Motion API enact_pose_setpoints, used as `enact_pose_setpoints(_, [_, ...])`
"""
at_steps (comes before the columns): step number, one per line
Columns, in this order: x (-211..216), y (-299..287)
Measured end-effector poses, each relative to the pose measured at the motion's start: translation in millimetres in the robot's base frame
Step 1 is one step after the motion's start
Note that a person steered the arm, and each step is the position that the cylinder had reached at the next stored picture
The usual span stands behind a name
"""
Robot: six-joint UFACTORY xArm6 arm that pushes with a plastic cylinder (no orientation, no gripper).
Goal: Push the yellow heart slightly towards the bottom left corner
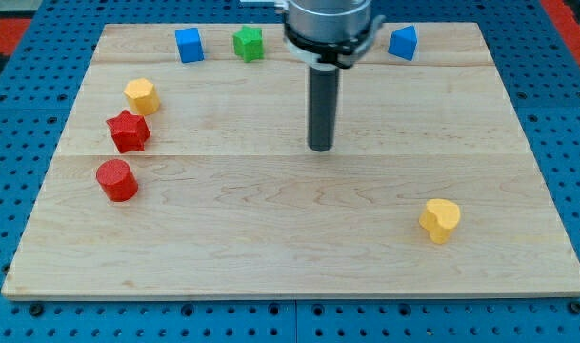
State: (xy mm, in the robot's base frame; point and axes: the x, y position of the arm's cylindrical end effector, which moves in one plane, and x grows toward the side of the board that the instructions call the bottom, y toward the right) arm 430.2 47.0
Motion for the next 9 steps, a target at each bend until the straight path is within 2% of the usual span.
enact_pose_setpoints(3, [41.6,149.9])
enact_pose_setpoints(4, [80.2,179.3])
enact_pose_setpoints(5, [119.7,150.6])
enact_pose_setpoints(6, [120.8,62.5])
enact_pose_setpoints(7, [117.9,29.4])
enact_pose_setpoints(9, [92.4,76.5])
